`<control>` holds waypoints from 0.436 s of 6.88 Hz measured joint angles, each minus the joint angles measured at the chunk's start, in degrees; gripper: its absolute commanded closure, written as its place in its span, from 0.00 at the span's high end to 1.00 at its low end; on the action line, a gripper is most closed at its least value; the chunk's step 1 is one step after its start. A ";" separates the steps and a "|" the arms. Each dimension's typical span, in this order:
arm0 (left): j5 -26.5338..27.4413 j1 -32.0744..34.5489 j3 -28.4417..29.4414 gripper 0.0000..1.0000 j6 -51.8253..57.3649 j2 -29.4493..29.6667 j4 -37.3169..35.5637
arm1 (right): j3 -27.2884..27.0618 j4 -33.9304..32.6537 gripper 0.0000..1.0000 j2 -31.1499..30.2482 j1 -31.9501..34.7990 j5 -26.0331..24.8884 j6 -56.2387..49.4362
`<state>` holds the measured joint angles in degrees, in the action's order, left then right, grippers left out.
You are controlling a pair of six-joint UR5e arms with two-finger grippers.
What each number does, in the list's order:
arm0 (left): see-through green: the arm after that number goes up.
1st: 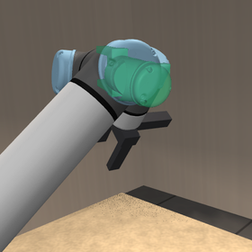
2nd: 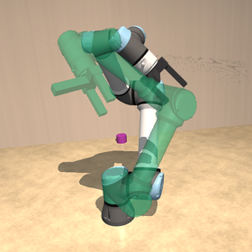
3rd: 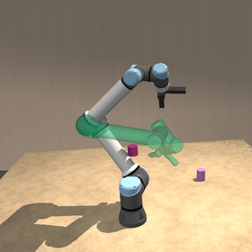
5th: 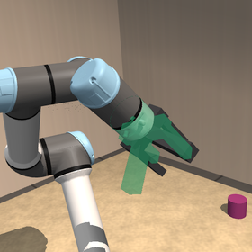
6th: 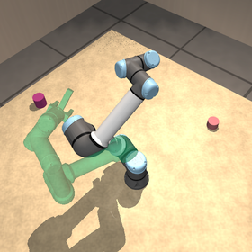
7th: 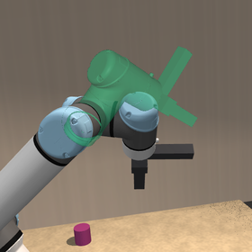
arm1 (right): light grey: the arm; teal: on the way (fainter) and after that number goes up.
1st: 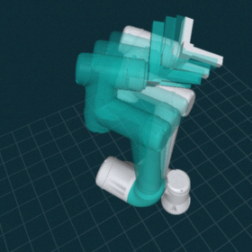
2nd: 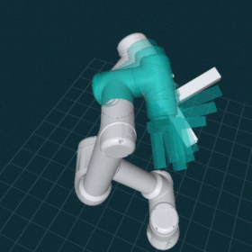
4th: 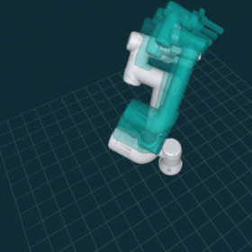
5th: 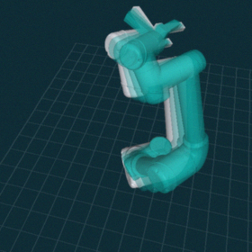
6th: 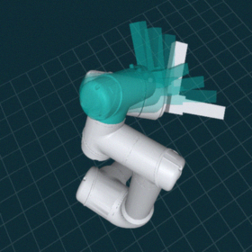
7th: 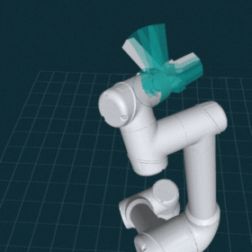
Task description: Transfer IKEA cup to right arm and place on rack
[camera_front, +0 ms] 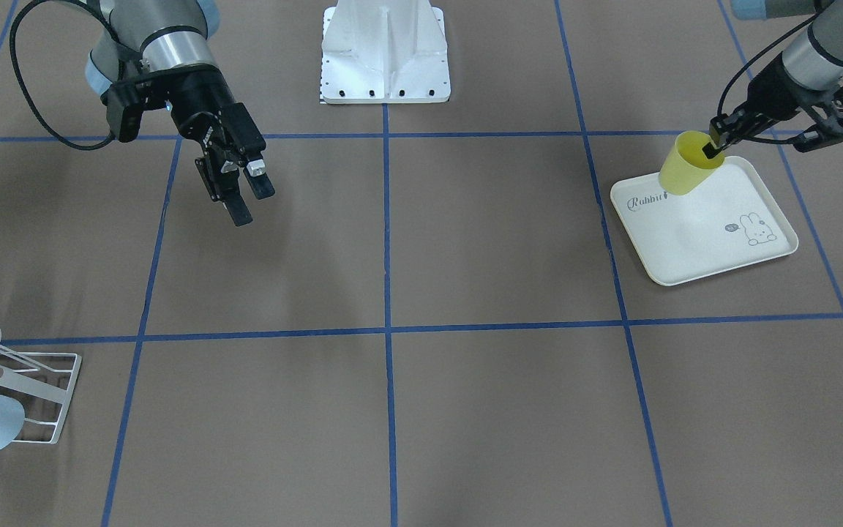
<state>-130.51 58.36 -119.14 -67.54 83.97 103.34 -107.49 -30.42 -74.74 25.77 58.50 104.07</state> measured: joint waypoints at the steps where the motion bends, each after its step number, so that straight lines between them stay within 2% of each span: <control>1: 4.61 -0.40 0.55 0.00 -7.11 4.74 -0.18 | 0.02 0.06 1.00 0.00 -0.71 -0.02 0.31; 3: 13.61 -5.06 2.53 0.00 -19.04 12.29 1.44 | 0.06 0.09 1.00 0.15 -1.98 -0.10 0.54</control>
<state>-116.90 53.30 -116.61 -86.58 96.26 104.78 -107.43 -30.33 -74.58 23.79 58.39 104.60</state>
